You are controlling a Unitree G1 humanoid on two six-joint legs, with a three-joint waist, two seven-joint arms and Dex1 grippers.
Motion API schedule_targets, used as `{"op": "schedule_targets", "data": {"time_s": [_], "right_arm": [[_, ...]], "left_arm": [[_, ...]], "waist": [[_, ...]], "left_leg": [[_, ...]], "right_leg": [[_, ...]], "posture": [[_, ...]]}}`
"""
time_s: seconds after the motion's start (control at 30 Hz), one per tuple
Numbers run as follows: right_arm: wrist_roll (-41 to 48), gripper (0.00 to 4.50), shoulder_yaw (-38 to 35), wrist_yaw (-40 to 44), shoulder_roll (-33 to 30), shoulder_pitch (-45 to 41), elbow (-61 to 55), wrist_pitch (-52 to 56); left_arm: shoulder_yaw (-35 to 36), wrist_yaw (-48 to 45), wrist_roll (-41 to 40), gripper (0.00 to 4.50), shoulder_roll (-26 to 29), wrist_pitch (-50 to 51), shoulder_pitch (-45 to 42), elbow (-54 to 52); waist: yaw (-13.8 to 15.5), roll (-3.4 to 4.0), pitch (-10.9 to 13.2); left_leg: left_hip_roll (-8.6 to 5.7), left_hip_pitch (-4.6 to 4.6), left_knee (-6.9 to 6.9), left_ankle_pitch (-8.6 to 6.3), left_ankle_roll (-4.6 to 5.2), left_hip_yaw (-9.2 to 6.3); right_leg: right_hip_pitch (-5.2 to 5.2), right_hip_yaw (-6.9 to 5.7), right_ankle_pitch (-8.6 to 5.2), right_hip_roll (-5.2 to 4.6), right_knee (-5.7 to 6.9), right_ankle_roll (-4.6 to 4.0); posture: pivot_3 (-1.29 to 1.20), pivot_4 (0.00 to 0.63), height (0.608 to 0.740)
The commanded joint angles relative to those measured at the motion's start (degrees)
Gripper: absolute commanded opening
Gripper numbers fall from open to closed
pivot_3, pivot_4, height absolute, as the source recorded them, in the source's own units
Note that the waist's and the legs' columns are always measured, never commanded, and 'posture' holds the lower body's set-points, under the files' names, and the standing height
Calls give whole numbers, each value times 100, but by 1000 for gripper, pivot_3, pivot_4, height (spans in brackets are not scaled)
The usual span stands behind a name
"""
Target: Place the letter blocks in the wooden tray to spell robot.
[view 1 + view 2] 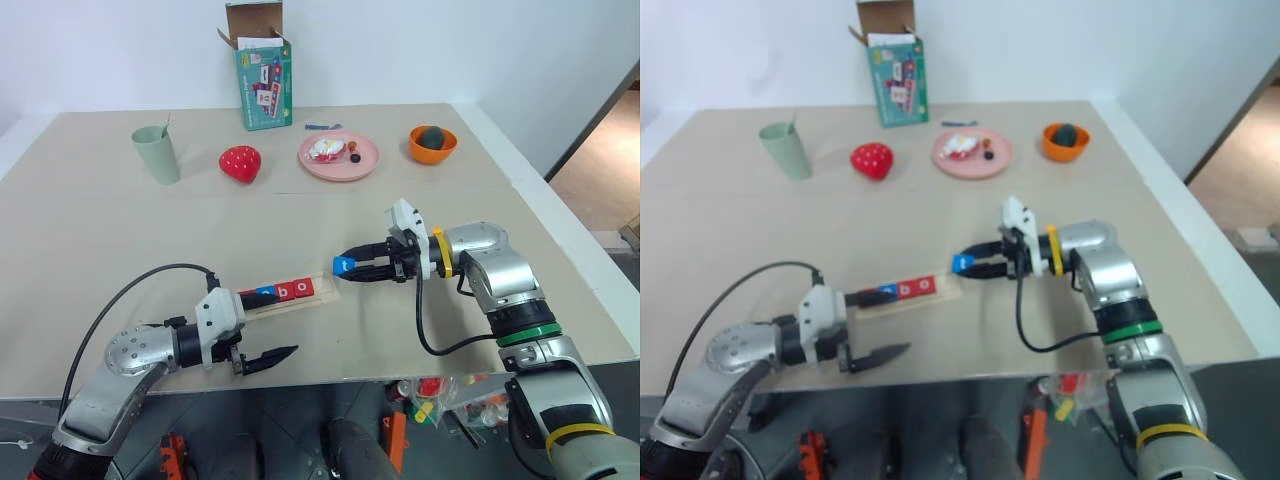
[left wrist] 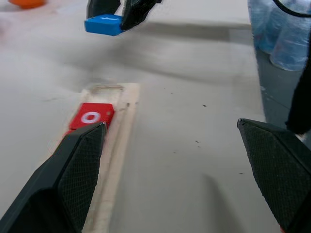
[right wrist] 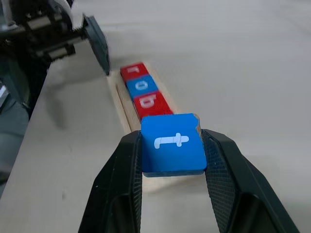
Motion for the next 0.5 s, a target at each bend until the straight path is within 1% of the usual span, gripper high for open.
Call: {"op": "schedule_targets", "data": {"time_s": [0.03,0.17,0.33,0.5], "right_arm": [[49,1200,-8,-15,38,-61,-209,-94],[-210,1200,207,63,183,-299,325,-594],[-375,1200,406,356,340,-547,929,-1124],[-676,1200,635,656,467,-676,1545,-1831]], "left_arm": [[291,171,-191,4500,-110,-41,49,-28],[509,365,-252,4500,-216,-38,95,42],[725,529,-383,4500,-293,49,168,46],[805,527,-345,4500,-232,4,364,-60]], "waist": [[1,0,0],[-5,0,0],[-1,0,0],[-2,0,0]], "left_leg": [[-1,0,0,0,0,1],[-1,-1,1,0,0,2],[0,-1,1,0,0,2],[0,-2,0,0,0,2]], "right_leg": [[0,0,-1,-3,0,2],[-1,1,0,-3,0,3],[-2,0,2,-1,1,0],[-2,0,-1,-3,-1,2]], "posture": [[0,150,740],[0,150,740],[0,150,740],[0,150,740]]}}
